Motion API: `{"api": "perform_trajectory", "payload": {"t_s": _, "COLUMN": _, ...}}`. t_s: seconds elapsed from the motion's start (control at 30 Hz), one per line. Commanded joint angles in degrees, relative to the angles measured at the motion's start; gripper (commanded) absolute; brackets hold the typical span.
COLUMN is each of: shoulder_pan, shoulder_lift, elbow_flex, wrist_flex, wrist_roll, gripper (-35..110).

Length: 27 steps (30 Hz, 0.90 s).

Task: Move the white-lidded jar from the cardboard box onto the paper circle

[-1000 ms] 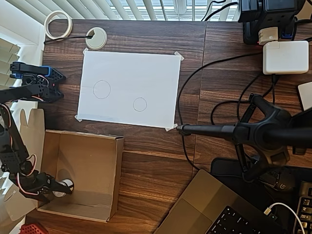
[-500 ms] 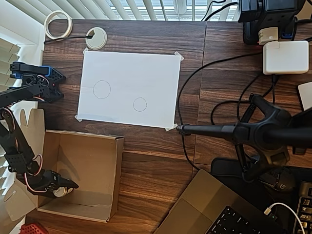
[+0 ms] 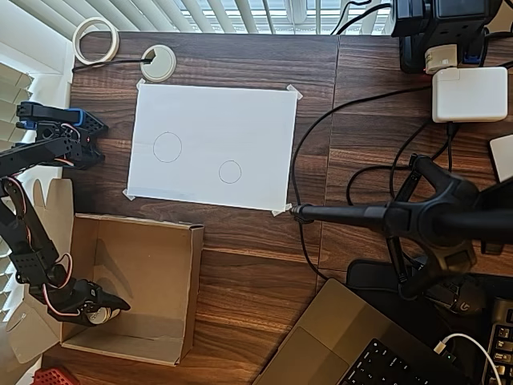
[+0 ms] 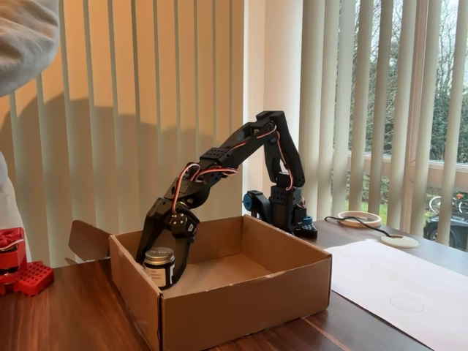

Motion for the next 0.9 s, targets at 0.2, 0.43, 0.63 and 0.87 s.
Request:
{"api": "perform_trajectory", "payload": {"t_s": 0.2, "shoulder_pan": 0.70, "shoulder_lift": 3.96, "elbow_flex": 1.32, "wrist_flex": -0.88, "wrist_roll": -1.67, "gripper": 37}}
{"api": "perform_trajectory", "payload": {"t_s": 0.43, "shoulder_pan": 0.62, "shoulder_lift": 4.22, "elbow_flex": 1.85, "wrist_flex": -0.88, "wrist_roll": -2.02, "gripper": 31}}
{"api": "perform_trajectory", "payload": {"t_s": 0.63, "shoulder_pan": 0.44, "shoulder_lift": 4.31, "elbow_flex": 1.49, "wrist_flex": -0.88, "wrist_roll": -1.32, "gripper": 15}}
{"api": "perform_trajectory", "payload": {"t_s": 0.87, "shoulder_pan": -0.70, "shoulder_lift": 6.86, "elbow_flex": 0.09, "wrist_flex": -0.79, "wrist_roll": 1.76, "gripper": 5}}
